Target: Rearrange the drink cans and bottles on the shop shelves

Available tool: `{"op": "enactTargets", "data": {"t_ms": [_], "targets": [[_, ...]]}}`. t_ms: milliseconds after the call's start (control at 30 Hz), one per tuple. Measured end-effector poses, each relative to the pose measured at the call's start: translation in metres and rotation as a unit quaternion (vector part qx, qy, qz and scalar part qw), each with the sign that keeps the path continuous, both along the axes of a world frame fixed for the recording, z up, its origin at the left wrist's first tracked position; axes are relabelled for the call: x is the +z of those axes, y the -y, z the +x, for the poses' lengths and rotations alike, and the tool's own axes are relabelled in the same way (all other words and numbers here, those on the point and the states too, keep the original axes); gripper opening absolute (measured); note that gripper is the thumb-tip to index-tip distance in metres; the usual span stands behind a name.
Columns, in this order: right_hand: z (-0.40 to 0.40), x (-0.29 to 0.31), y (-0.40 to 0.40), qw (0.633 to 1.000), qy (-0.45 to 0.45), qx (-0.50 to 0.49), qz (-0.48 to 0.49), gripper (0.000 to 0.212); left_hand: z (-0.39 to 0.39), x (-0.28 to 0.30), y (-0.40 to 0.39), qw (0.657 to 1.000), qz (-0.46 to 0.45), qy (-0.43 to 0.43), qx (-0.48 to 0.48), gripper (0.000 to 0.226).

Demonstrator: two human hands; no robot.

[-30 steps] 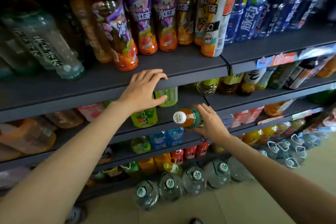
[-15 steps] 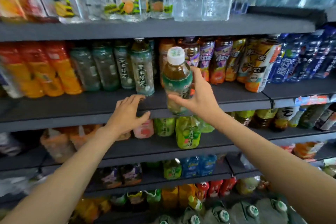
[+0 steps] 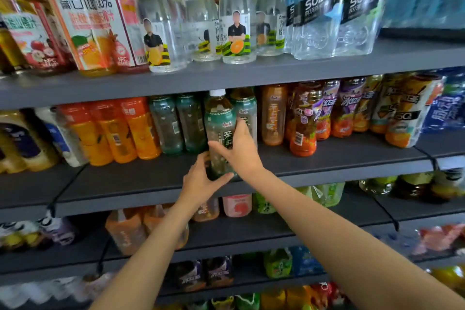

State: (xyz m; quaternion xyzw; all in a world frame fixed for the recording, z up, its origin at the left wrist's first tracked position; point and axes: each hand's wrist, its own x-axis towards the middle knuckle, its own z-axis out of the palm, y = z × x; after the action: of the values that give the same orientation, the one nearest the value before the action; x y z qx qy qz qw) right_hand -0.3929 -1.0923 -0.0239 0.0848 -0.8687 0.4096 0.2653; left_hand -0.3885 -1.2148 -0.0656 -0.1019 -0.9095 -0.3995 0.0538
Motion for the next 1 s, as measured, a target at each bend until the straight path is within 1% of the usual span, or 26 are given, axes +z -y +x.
{"op": "enactTargets", "data": {"t_ms": [67,133,200,233,267,300,333,400,467,500,600,667,733,800,900,1000], "targets": [[-0.001,0.0,-0.004,0.999,0.019,0.03,0.006,0.079,-0.006,-0.002,-0.005,1.0,0.017,-0.003,0.001,0.076],[0.001,-0.004,-0.015,0.999,0.022,0.041,0.006,0.069,-0.011,-0.002,-0.008,1.0,0.022,-0.014,-0.002,0.071],[0.002,-0.014,-0.029,1.0,-0.025,-0.004,-0.017,0.052,-0.02,-0.003,-0.007,1.0,0.029,-0.012,0.002,0.069],[0.0,-0.019,-0.038,0.998,-0.036,-0.034,-0.031,0.049,-0.025,-0.002,-0.005,0.999,0.037,-0.004,0.007,0.071],[-0.003,-0.025,-0.047,0.997,-0.022,-0.058,-0.035,0.05,-0.03,-0.001,-0.004,0.999,0.044,0.01,0.014,0.074],[-0.007,-0.031,-0.054,0.997,0.016,-0.069,-0.03,0.058,-0.035,-0.001,-0.003,0.998,0.049,0.024,0.022,0.077],[-0.012,-0.037,-0.059,0.996,0.063,-0.062,-0.025,0.069,-0.04,0.0,-0.002,0.998,0.051,0.035,0.03,0.078],[-0.024,-0.048,-0.062,0.988,0.145,-0.034,-0.038,0.088,-0.048,-0.001,-0.002,0.997,0.056,0.028,0.044,0.075],[-0.032,-0.055,-0.058,0.982,0.176,-0.036,-0.059,0.091,-0.05,-0.002,-0.003,0.997,0.061,0.012,0.056,0.07],[-0.036,-0.058,-0.056,0.983,0.167,-0.05,-0.065,0.087,-0.05,-0.002,-0.002,0.996,0.062,0.007,0.058,0.069],[-0.041,-0.06,-0.053,0.988,0.102,-0.087,-0.081,0.077,-0.053,-0.005,0.0,0.996,0.065,-0.004,0.059,0.066],[-0.038,-0.059,-0.053,0.985,0.076,-0.124,-0.095,0.076,-0.056,-0.008,0.003,0.996,0.068,-0.008,0.052,0.063],[-0.036,-0.057,-0.054,0.97,0.071,-0.188,-0.139,0.079,-0.057,-0.008,0.004,0.996,0.076,0.0,0.046,0.063],[-0.033,-0.054,-0.058,0.952,0.06,-0.231,-0.191,0.077,-0.057,-0.009,0.006,0.995,0.089,0.01,0.043,0.064],[-0.03,-0.055,-0.065,0.947,0.051,-0.239,-0.21,0.073,-0.056,-0.009,0.008,0.995,0.094,0.015,0.041,0.067],[-0.028,-0.059,-0.068,0.963,0.049,-0.208,-0.166,0.072,-0.054,-0.009,0.006,0.996,0.079,0.023,0.044,0.068]]}}
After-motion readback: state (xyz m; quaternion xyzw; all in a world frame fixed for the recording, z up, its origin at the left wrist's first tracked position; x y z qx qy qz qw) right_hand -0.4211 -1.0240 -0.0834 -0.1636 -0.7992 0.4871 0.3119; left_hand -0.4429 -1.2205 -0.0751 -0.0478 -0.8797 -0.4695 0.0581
